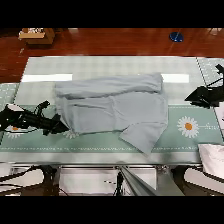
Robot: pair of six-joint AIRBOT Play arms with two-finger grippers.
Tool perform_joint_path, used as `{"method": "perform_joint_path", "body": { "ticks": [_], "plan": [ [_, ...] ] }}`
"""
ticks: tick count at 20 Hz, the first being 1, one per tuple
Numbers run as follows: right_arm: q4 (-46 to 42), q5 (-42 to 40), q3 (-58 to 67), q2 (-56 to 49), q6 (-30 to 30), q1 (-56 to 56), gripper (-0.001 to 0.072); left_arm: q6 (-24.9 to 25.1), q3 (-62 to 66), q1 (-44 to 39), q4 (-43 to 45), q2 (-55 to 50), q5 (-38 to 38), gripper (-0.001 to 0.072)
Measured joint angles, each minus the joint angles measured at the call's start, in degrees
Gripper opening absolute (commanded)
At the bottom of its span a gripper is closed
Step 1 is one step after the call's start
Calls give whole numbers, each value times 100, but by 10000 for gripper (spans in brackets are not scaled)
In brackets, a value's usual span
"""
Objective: Fold the shirts.
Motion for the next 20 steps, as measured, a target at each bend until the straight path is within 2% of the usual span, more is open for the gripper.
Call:
{"method": "perform_joint_path", "body": {
  "ticks": [3,7,15,20],
  "plan": [
    [-179,120,-323,57,52,-146,478,59,-2,-17,17,-24,-55,21],
    [15,81,-1202,352,68,-269,478,179,-7,-28,63,37,-42,21],
    [647,-776,-3104,977,-131,-313,476,299,-4,256,101,197,-20,21],
    [1255,-1331,-3777,1029,-297,-225,474,398,-4,520,66,216,22,21]
  ]
}}
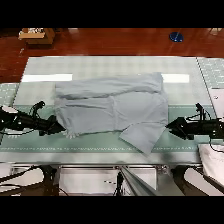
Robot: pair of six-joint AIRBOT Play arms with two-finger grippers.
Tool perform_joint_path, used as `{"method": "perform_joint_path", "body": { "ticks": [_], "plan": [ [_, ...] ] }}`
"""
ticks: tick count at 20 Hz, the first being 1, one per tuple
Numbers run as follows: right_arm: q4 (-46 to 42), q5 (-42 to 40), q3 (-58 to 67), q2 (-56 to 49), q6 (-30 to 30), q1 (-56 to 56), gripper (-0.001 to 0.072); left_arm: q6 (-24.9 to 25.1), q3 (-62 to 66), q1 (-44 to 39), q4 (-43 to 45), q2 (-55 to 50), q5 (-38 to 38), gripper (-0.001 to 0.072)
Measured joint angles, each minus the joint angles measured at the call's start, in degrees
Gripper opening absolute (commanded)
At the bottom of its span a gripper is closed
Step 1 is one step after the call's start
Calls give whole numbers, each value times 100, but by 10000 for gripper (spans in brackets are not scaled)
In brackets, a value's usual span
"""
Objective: Fold the shirts.
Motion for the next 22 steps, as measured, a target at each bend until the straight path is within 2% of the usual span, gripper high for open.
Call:
{"method": "perform_joint_path", "body": {
  "ticks": [1,4,5,10,13,16,19,22],
  "plan": [
    [98,-44,-70,4,-7,122,456,17,0,33,-9,0,4,21],
    [205,-514,-190,4,85,780,56,50,2,81,-26,0,15,21],
    [269,-728,-195,4,133,997,25,52,15,87,-26,0,20,20],
    [420,-719,494,57,101,1523,23,162,433,105,131,92,37,20],
    [546,-590,1331,168,42,1606,22,192,986,105,-129,306,-369,20],
    [828,-927,2068,153,35,1639,22,201,1600,83,-619,428,-487,20],
    [1062,-1307,2651,-201,35,1657,21,175,2033,-52,-999,437,-227,20],
    [1235,-1753,3281,-826,-4,1775,21,35,2347,-236,-1191,286,350,20]
  ]
}}
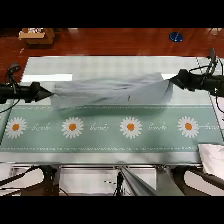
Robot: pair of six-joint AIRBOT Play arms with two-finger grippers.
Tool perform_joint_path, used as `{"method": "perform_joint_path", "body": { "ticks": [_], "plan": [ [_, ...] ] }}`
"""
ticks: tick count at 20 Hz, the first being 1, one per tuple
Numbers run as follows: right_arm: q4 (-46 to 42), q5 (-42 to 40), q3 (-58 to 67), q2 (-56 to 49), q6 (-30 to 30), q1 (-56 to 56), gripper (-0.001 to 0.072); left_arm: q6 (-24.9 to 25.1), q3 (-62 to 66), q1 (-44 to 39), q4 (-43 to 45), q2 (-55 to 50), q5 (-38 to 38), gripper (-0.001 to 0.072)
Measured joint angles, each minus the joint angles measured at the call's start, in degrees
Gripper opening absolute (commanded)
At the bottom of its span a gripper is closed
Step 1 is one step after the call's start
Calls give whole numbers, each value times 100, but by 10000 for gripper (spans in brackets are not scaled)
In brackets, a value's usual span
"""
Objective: Fold the shirts.
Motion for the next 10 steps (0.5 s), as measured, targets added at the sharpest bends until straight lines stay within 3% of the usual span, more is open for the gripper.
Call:
{"method": "perform_joint_path", "body": {
  "ticks": [4,10],
  "plan": [
    [72,-553,942,-1032,-17,367,22,-94,590,-234,-175,-568,573,20],
    [94,-1333,1864,-2271,59,723,22,-205,1751,-448,-278,-1843,822,20]
  ]
}}
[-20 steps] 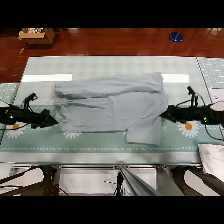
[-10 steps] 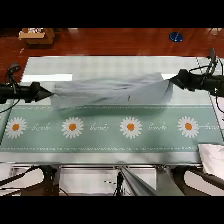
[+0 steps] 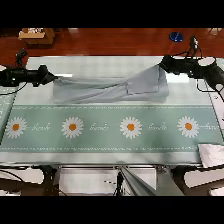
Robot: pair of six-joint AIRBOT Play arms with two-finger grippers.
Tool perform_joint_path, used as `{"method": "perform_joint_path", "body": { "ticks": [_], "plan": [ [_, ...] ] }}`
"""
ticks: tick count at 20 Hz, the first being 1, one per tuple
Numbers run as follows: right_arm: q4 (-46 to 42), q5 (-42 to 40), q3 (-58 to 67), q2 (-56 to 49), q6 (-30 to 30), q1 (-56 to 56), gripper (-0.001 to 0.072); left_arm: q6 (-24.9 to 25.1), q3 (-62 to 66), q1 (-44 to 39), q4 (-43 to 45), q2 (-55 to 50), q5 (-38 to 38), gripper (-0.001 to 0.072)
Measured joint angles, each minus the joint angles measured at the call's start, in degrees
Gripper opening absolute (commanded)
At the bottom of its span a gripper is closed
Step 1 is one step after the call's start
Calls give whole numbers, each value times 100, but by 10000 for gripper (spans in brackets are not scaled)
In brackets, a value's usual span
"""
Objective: Fold the shirts.
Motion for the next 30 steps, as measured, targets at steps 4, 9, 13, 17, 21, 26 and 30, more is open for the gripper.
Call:
{"method": "perform_joint_path", "body": {
  "ticks": [4,9,13,17,21,26,30],
  "plan": [
    [-55,-153,151,-374,74,22,23,-17,466,-15,11,-577,15,20],
    [-400,76,203,-516,109,-31,356,-31,616,37,647,-879,-531,335],
    [-813,407,208,-297,63,-358,434,-72,640,273,990,-887,-1176,342],
    [-2546,1193,208,48,503,-780,593,-254,647,549,1115,-680,-1499,341],
    [-2426,2096,208,-140,621,-1283,593,-299,647,603,1145,-560,-1674,340],
    [-605,2605,208,-754,348,-1397,594,-321,647,494,1150,-525,-1749,314],
    [-76,2583,210,-1126,269,-970,587,-328,647,398,1145,-520,-1784,314]
  ]
}}
